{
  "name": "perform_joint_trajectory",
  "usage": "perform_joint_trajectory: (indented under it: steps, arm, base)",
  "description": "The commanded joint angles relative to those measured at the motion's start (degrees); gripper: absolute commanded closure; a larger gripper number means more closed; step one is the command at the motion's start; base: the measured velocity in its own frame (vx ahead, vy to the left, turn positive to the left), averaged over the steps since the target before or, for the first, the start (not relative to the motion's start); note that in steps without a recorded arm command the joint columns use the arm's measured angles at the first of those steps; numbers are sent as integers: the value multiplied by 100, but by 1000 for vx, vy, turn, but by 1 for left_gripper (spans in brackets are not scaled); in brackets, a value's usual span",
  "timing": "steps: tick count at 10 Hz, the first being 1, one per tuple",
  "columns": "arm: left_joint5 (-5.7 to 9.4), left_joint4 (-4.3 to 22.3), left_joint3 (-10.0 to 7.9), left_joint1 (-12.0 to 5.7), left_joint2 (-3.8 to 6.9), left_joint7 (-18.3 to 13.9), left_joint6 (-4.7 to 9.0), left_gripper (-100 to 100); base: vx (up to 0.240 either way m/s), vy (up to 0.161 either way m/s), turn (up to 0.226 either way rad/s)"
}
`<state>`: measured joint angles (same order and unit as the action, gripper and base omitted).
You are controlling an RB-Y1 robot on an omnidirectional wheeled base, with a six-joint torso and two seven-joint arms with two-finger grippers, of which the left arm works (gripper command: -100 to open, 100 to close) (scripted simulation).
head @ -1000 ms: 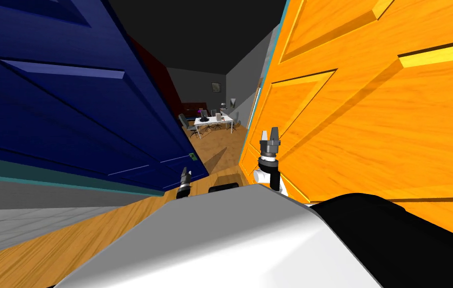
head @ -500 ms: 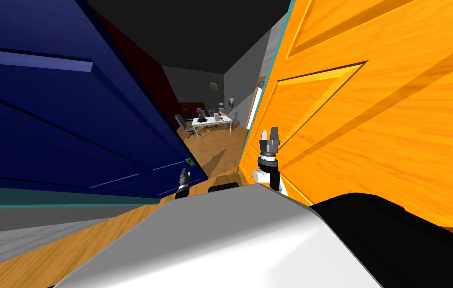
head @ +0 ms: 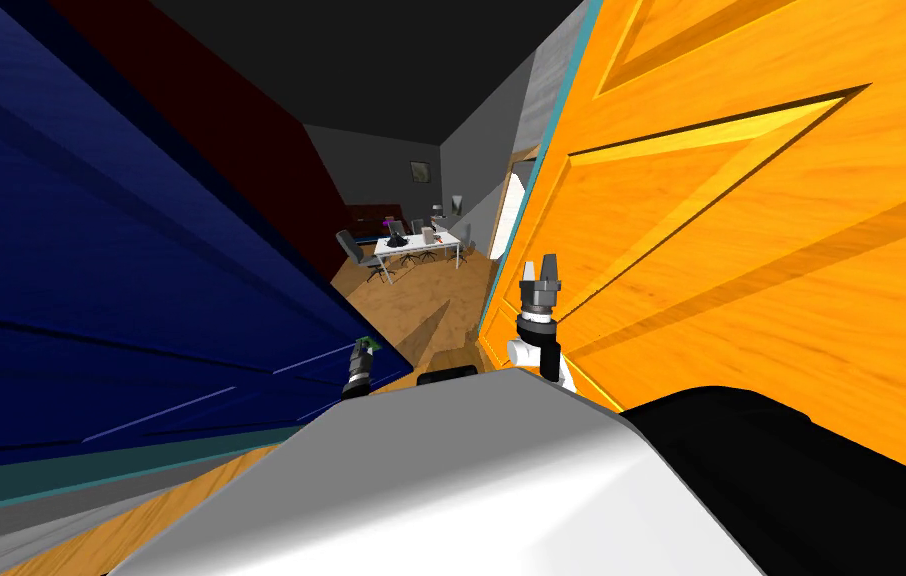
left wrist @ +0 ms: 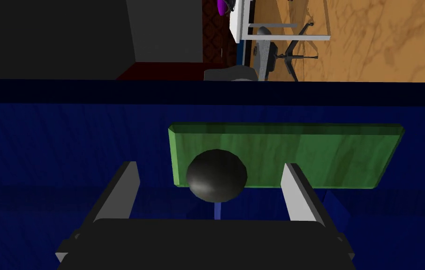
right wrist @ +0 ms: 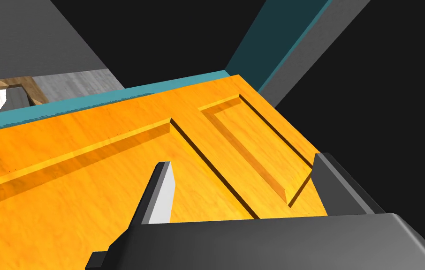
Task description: Pull the door open
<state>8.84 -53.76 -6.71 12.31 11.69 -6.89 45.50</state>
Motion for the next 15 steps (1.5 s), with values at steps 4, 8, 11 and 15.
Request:
perform_joint_trajectory:
  steps: [4,8,11,15]
  arm:
    - [16,105,-23,-22,24,-32,52,100]
    - [16,105,-23,-22,24,-32,52,100]
    - [-51,72,126,110,156,-201,172,100]
    - [-149,11,345,305,378,-471,356,100]
  base:
    - [47,5,-9]
    - [-3,1,-2]
    - [-159,29,-114]
    - [-233,18,-121]
